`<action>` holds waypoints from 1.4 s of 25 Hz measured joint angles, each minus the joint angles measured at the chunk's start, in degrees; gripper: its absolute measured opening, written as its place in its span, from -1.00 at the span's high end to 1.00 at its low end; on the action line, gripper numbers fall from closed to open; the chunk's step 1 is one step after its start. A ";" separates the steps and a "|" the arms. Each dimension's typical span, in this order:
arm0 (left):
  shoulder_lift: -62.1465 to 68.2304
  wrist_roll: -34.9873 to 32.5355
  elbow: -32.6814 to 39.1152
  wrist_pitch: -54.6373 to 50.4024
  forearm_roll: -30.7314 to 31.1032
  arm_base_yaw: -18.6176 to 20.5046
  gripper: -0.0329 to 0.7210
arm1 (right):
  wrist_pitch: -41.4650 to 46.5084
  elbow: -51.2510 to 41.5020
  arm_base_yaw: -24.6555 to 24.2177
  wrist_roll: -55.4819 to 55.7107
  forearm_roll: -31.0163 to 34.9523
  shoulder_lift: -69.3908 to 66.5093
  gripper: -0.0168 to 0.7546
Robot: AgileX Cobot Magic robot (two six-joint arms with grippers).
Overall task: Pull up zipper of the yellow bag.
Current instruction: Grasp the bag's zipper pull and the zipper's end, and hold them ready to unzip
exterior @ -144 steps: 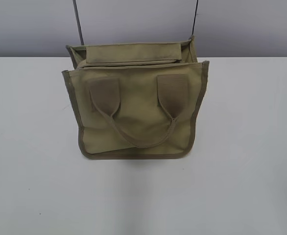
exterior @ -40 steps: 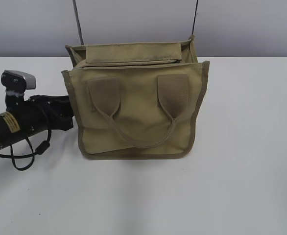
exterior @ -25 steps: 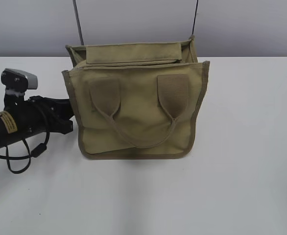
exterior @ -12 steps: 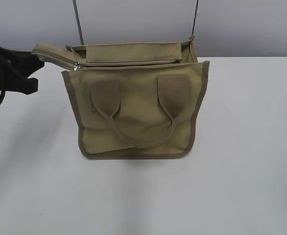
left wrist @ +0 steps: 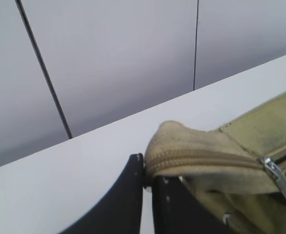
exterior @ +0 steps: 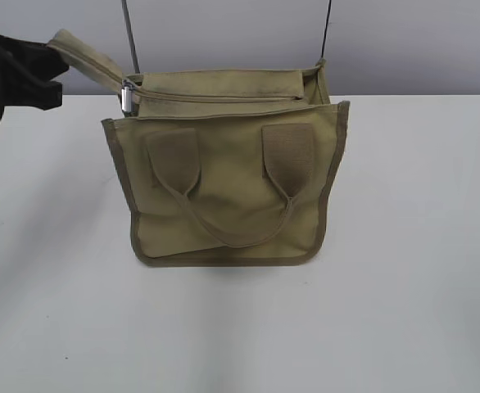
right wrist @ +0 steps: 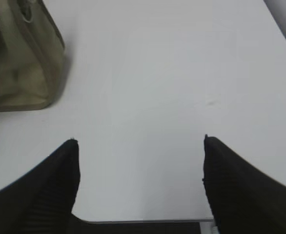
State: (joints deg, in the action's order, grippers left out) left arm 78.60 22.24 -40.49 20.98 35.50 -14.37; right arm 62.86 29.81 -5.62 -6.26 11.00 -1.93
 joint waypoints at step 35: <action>0.00 0.05 -2.03 -2.76 -0.10 -2.42 0.85 | -18.00 46.39 40.45 -5.16 18.00 -83.52 -0.54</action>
State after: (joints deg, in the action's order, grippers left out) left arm 78.60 22.29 -42.52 18.22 35.40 -16.79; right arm 44.87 76.21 34.83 -11.42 29.01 -85.45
